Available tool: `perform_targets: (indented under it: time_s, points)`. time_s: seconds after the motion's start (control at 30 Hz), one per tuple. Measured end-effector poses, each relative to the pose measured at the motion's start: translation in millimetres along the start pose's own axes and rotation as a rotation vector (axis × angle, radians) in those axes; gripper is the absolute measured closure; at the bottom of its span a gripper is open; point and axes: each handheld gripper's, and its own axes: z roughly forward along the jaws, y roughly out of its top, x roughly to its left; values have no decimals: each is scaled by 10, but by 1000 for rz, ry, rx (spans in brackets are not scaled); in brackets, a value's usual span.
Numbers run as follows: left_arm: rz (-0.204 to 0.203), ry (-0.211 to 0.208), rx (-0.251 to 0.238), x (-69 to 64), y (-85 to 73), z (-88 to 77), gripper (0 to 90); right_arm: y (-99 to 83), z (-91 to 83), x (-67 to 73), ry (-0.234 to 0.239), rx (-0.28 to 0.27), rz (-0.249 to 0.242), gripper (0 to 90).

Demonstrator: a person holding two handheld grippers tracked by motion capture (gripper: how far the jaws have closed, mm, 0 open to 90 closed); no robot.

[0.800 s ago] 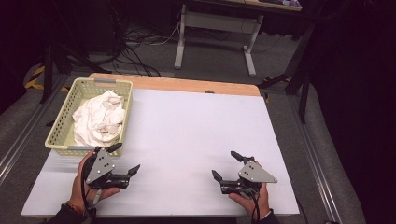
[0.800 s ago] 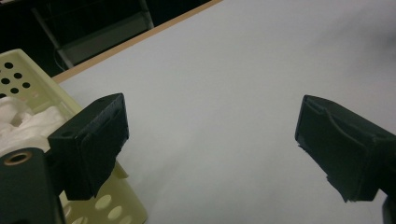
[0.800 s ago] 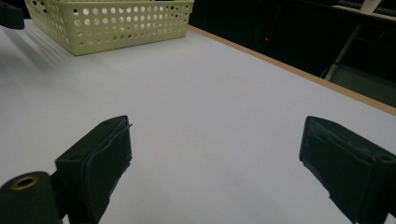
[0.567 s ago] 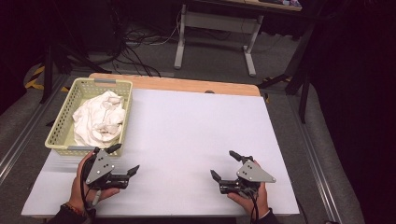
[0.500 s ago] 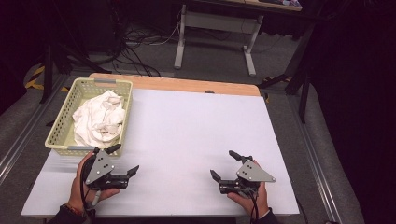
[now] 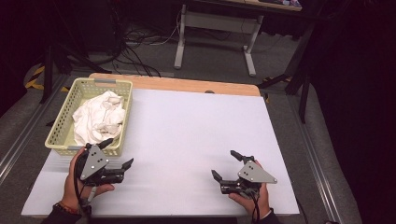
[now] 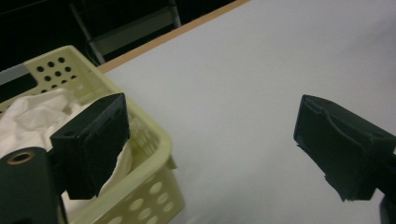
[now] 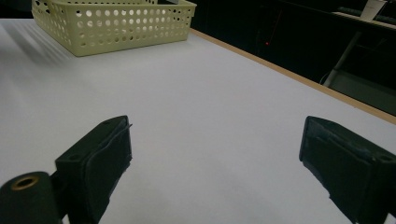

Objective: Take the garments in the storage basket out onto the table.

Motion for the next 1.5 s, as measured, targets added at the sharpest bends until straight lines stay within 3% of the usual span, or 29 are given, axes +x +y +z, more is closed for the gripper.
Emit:
perform_targets:
  time_s: [0.13, 0.33, 0.47, 0.6, 0.63, 0.67, 0.87, 0.97, 1.13, 1.17, 1.3, 1.33, 1.37, 1.5]
  points:
    - [-4, 16, -6, 63, 24, -53, 112, -4, 16, -8, 3, 4, -7, 100]
    - [7, 30, 13, 315, 159, -81, 103, -26, 49, -19, 5, 25, -5, 96]
    - [24, 47, 83, 531, 329, -39, 87, -38, 62, -14, 9, 36, 2, 94]
    - [71, 94, 151, 792, 500, 102, 92, -37, 75, -12, 5, 47, 1, 93]
    - [71, 94, 151, 792, 500, 102, 90, -38, 78, -13, 3, 50, -2, 94]
    - [52, 87, 207, 946, 543, 240, 88, -40, 81, -15, 3, 52, -2, 94]
    - [0, 116, 402, 1352, 490, 696, 85, -60, 107, -28, -2, 94, 0, 96]
    - [-50, 120, 476, 1487, 404, 883, 85, -75, 127, -31, 12, 104, 7, 96]
    - [-79, 144, 602, 1581, 272, 1116, 89, -84, 144, -10, 30, 124, -4, 99]
    - [-137, 134, 660, 1636, 187, 1211, 100, -85, 147, -4, 32, 127, -7, 102]
    - [-225, 112, 688, 1704, 122, 1283, 70, -89, 152, -1, 37, 134, -8, 102]
    - [-225, 112, 688, 1704, 122, 1283, 65, -91, 155, -1, 37, 138, -3, 102]
    - [-239, 74, 734, 1710, 74, 1322, 71, -95, 157, -2, 41, 142, -1, 102]
    - [-289, 17, 761, 1751, 27, 1334, 94, -105, 166, -4, 50, 156, 0, 102]
